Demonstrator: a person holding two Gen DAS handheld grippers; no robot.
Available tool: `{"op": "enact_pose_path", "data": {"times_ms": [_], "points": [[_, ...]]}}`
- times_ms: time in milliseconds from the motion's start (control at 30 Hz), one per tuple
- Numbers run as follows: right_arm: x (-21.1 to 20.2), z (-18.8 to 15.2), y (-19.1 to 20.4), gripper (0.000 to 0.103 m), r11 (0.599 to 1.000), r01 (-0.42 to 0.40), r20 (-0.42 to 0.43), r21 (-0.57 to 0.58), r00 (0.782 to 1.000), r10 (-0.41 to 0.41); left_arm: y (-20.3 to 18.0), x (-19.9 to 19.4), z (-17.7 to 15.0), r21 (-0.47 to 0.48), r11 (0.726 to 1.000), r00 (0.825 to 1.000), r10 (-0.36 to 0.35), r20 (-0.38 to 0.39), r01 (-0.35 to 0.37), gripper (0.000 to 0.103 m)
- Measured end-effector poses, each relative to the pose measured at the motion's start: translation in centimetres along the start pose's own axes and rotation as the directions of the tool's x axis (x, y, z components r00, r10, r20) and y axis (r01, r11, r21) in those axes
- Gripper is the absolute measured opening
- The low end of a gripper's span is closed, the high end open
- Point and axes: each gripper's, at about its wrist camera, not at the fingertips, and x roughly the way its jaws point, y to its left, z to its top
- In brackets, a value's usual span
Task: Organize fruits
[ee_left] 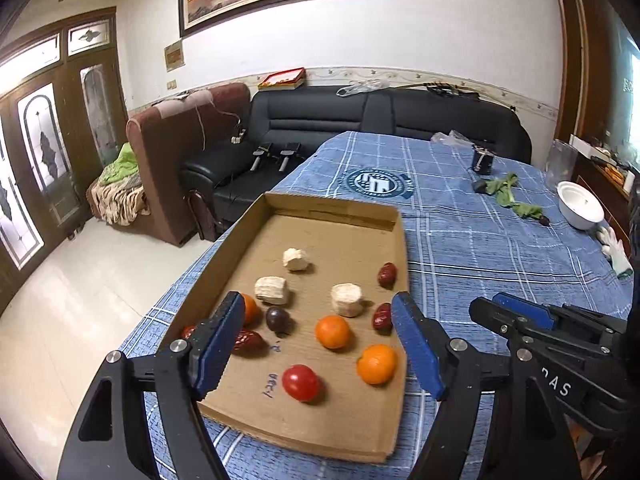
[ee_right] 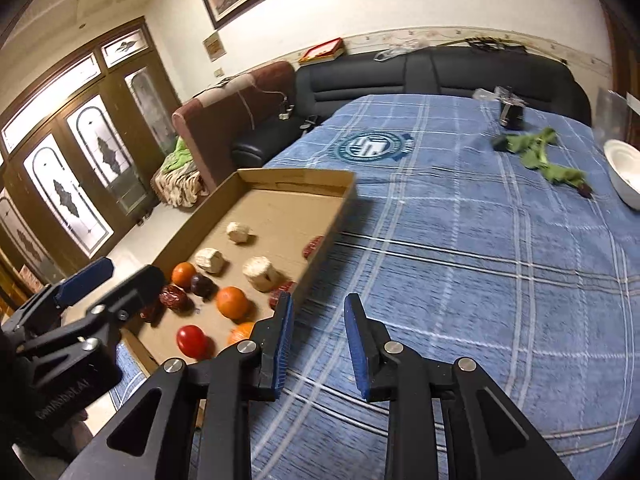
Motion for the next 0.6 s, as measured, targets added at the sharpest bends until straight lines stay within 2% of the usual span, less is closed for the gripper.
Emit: {"op": "enact_pose_path", "data": {"times_ms": [300,600], "points": [[-1.9,-1.2,-3.1,0.031,0.998,0.023,0.019,0.062,1.0,-0.025,-3.0,-1.0,-0.1,0.057,0.998,1.0,-0.011,0.012,0.01,0.077],[-2.6,-2.4,-4.7,0.036,0.995,0.045,0.033,0.092,0.998,-0.048,-4.2,-0.8,-0.3,0.077,0.997,1.0,-0.011,0.0,0.011,0.079]]}}
